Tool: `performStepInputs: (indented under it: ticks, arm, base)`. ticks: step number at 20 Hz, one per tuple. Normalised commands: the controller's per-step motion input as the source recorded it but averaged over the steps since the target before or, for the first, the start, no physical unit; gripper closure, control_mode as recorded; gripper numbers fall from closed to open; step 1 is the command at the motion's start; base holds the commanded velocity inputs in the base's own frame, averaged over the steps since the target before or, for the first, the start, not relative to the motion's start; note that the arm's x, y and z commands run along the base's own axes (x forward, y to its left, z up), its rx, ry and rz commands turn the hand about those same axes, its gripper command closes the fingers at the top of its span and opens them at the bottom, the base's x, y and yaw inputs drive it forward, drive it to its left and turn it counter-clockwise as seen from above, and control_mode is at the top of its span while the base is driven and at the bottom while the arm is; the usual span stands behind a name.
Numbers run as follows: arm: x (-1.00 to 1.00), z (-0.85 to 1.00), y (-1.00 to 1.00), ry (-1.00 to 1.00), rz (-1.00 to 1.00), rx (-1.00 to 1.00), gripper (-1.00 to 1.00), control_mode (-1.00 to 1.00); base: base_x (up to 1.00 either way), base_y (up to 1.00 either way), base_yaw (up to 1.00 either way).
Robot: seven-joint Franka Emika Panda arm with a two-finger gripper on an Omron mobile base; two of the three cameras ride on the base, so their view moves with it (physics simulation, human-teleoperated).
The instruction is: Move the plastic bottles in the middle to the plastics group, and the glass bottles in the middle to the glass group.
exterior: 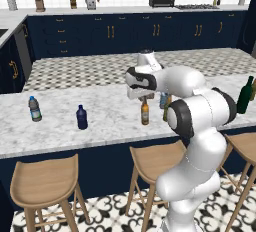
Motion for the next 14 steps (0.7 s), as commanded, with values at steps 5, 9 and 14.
performStepInputs:
  ticks: [5,9,14]
  arm:
    - [-0.51,0.39,-0.47,0.03,0.0,0.0,1.0,-1.0]
    - [-0.26,0.21,-0.7,0.04,0.0,0.0,1.0,-1.0]
    - [-0.22,0.17,-0.81,0.04,0.0,0.0,1.0,-1.0]
  base:
    - [0.0,0.0,0.0]
    - [0.0,0.0,0.0]
    - [0.0,0.0,0.0]
